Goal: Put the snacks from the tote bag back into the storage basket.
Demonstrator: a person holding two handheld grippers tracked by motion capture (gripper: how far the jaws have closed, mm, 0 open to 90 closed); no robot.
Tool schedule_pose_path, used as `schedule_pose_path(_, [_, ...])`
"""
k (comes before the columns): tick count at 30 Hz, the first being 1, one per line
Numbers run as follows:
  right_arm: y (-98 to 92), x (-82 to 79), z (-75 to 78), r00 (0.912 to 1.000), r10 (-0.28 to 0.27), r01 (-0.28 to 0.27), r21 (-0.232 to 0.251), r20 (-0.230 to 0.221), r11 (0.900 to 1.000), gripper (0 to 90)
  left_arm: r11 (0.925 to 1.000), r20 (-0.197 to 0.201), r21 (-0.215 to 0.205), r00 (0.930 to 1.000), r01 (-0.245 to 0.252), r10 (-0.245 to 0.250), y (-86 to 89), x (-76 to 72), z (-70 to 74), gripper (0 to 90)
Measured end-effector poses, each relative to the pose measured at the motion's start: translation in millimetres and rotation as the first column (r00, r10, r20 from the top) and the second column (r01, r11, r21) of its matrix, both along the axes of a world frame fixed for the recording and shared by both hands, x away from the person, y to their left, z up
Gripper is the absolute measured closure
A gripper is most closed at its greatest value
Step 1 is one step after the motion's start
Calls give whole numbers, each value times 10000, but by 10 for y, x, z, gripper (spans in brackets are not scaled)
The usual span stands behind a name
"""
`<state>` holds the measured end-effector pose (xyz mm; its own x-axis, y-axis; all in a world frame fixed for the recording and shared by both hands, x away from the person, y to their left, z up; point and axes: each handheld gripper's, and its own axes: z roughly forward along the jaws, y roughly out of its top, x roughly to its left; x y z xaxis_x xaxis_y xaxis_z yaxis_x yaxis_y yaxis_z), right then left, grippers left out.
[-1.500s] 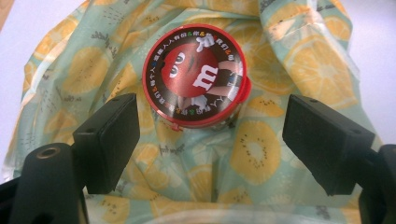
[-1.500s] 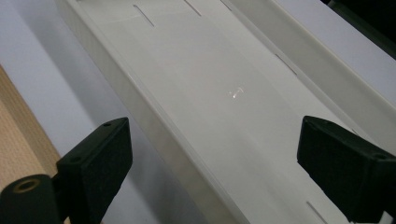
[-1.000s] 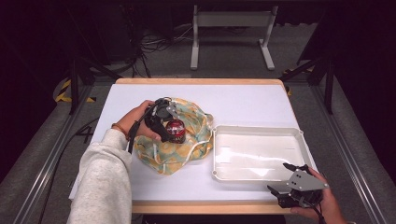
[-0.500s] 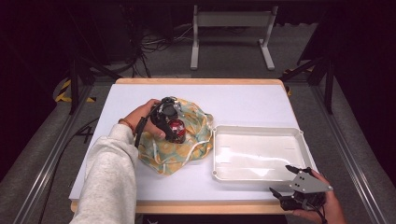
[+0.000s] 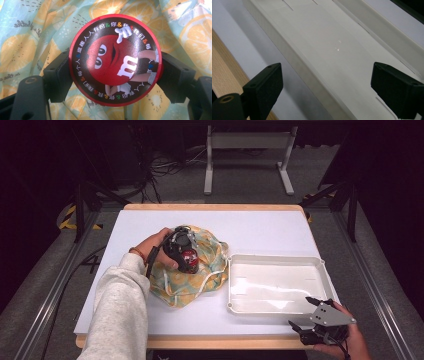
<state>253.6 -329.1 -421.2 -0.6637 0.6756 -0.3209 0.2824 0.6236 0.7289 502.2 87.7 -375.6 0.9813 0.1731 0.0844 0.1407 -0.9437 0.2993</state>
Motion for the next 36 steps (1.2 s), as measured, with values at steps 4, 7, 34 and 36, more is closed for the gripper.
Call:
schedule_pose_path(4, [1, -3, -1, 10000, 18, -18, -33, 13, 10000, 111, 9999, -22, 166, 10000, 17, -17, -17, 3, 8, 227])
schedule_pose_path(7, [-1, -1, -2, 10000, 2, -2, -34, -7, 10000, 116, 9998, 25, 210, 10000, -22, 21, -29, -3, 6, 226])
schedule_pose_path(34, [47, 15, -7, 9998, 194, -194, -273, 15, 9994, 114, 9988, 127, 375, 9994, -322, 318, -42, -123, 49, 237])
schedule_pose_path(36, [55, 26, -5, 9997, 258, -256, -285, 55, 9993, 114, 9987, 124, 419, 9995, -303, 298, -49, -156, 68, 237])
